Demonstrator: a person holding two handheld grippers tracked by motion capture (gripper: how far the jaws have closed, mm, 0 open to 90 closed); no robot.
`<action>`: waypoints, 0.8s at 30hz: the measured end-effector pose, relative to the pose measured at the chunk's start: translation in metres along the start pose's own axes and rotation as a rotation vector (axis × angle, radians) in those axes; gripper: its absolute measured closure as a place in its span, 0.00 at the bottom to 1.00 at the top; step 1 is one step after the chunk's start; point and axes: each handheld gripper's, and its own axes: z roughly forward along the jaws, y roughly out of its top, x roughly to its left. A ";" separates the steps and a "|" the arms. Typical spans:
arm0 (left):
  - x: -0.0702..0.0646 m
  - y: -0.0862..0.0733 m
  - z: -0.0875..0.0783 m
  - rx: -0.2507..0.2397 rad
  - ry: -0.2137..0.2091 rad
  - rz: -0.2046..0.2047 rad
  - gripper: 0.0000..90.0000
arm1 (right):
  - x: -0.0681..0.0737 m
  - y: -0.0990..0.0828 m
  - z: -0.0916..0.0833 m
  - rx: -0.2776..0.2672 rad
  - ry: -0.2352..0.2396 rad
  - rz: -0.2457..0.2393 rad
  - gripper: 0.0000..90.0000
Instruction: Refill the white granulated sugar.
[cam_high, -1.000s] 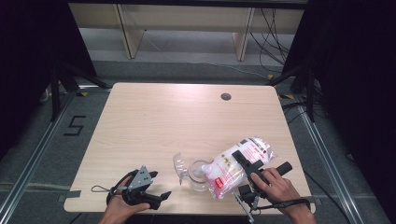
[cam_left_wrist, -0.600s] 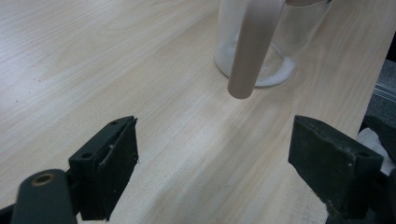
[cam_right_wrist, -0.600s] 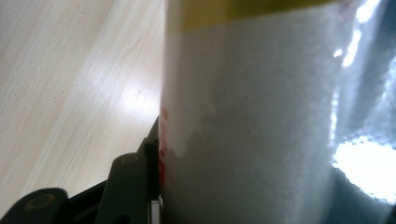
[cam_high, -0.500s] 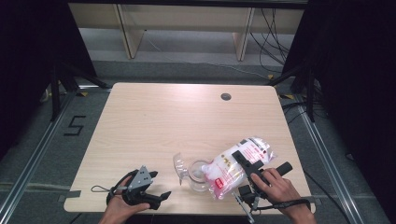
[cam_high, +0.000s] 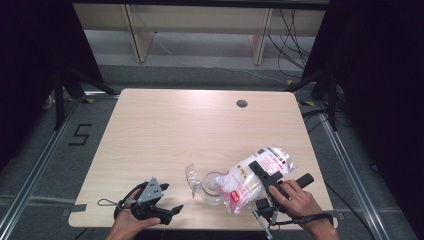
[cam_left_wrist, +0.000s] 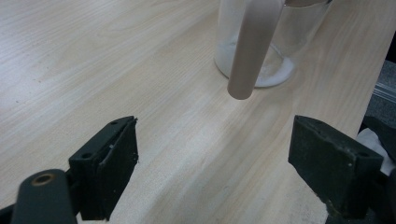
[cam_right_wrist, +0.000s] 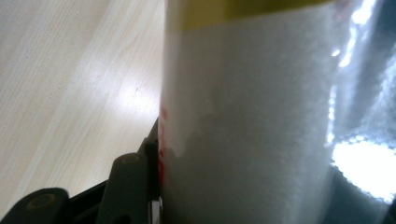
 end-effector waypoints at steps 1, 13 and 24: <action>0.000 0.000 0.000 -0.002 -0.001 -0.005 0.17 | -0.001 0.000 0.001 -0.009 -0.005 -0.012 0.59; 0.000 0.000 0.000 0.003 0.001 0.004 0.17 | 0.001 0.001 0.000 -0.003 -0.006 -0.002 0.59; 0.000 0.000 0.000 0.002 -0.003 0.011 0.17 | 0.003 0.000 -0.001 0.021 0.014 0.026 0.59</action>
